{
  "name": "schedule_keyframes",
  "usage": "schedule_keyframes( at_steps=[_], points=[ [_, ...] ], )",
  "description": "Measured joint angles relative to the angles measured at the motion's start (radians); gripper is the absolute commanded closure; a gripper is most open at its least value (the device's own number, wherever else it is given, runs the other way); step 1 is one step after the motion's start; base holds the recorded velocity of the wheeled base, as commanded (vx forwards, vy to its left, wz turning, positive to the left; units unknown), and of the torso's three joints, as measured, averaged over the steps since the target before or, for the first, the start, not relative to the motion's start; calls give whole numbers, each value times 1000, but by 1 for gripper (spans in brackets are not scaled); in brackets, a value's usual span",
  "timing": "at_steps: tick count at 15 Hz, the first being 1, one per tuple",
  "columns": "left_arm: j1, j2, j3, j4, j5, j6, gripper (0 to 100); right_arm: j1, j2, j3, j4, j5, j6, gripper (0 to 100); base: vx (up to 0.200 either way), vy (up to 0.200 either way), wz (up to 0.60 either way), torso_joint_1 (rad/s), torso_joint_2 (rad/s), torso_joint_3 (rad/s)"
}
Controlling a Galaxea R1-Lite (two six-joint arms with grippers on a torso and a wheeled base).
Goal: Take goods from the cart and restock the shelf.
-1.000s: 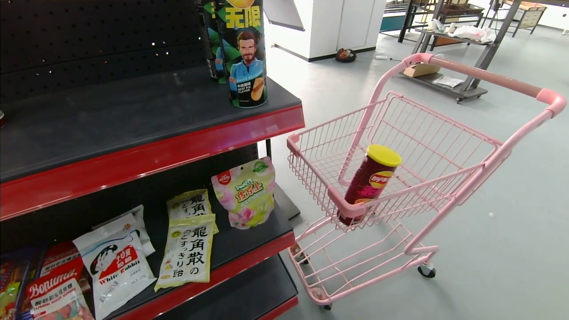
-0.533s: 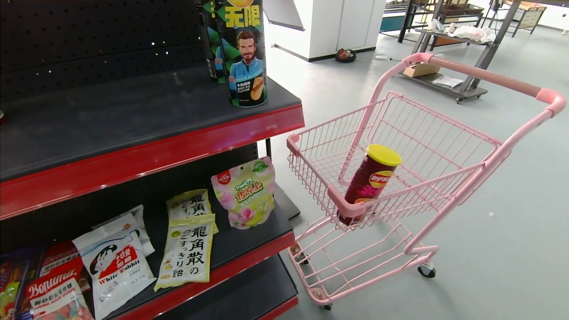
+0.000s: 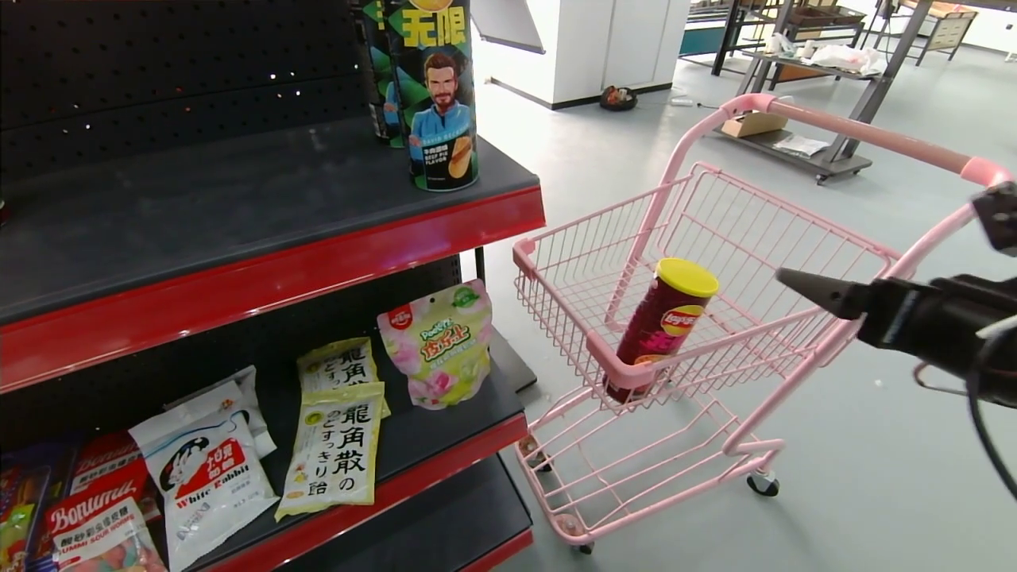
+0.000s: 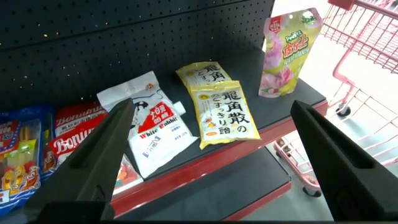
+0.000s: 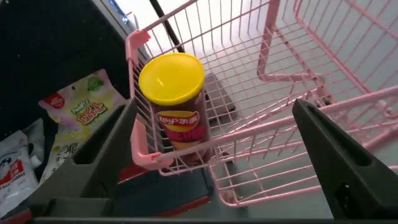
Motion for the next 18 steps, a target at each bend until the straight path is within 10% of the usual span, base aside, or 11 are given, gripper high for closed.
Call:
schedule_keyframes(
  at_steps=[18],
  points=[
    [0, 0, 0, 0, -1, 1, 0, 117, 494, -175, -186, -4, 0, 0, 0, 0, 0, 0, 0, 0]
  ],
)
